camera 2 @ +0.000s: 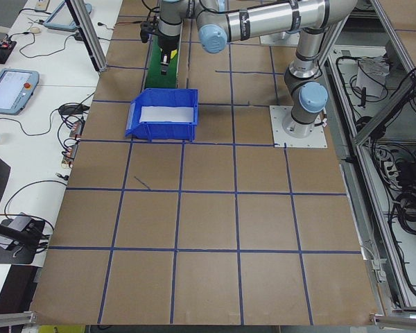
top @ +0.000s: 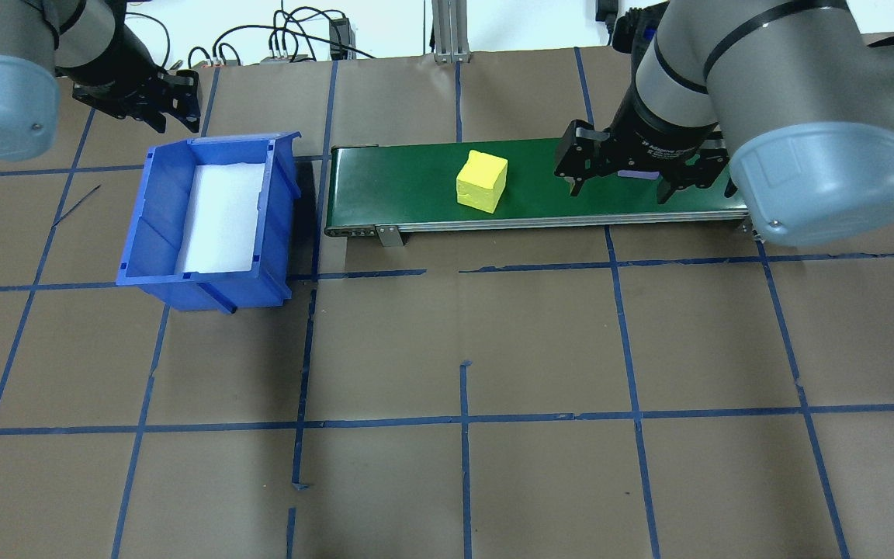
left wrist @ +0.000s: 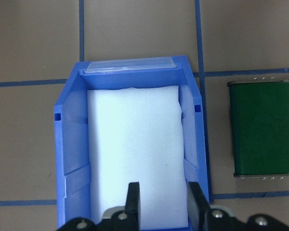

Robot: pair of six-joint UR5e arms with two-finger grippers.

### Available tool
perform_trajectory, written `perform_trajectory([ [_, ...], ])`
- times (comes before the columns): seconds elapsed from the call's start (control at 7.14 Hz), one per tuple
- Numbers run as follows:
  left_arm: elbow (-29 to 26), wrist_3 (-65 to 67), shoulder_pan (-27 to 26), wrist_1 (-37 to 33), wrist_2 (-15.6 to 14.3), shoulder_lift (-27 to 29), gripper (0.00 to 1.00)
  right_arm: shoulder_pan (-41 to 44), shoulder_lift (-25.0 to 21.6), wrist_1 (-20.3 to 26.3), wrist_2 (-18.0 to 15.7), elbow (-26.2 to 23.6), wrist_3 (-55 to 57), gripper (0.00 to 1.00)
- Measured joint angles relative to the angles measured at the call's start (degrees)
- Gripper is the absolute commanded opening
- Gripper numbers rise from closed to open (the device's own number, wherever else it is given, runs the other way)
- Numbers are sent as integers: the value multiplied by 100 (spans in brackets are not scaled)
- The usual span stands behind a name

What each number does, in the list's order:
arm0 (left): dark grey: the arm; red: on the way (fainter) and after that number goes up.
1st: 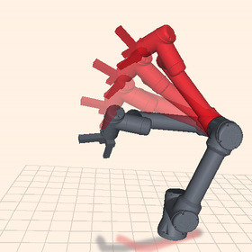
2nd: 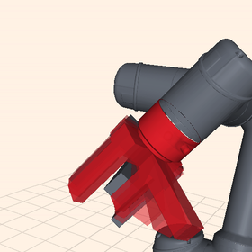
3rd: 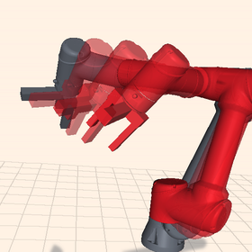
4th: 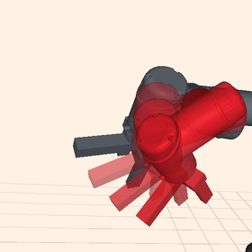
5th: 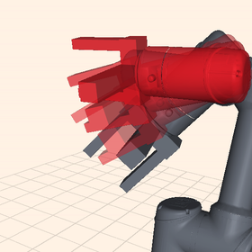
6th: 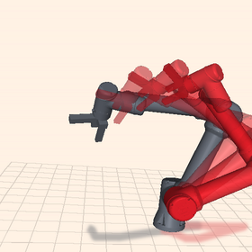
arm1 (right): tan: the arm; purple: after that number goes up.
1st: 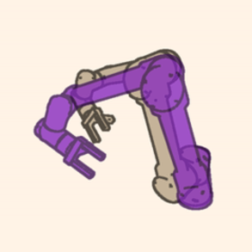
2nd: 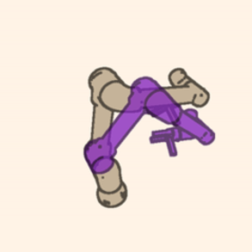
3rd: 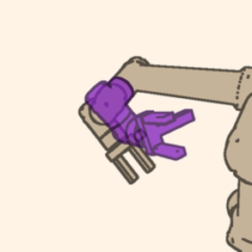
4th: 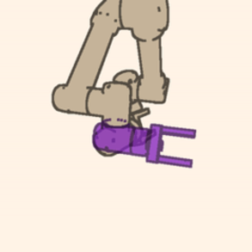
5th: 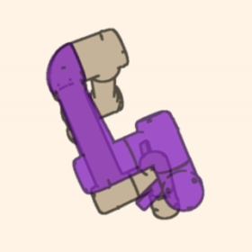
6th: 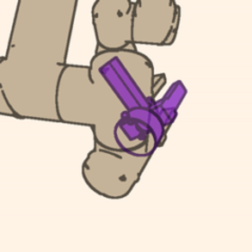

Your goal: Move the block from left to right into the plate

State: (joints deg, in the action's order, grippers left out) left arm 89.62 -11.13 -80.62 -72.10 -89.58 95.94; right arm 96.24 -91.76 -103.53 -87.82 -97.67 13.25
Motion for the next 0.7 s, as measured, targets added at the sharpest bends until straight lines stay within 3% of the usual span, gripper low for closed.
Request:
perform_trajectory([
  [0.7,-23,-21,-41,-786,-189,-469,5,-132,66,-6,4,3,-35,100],
])
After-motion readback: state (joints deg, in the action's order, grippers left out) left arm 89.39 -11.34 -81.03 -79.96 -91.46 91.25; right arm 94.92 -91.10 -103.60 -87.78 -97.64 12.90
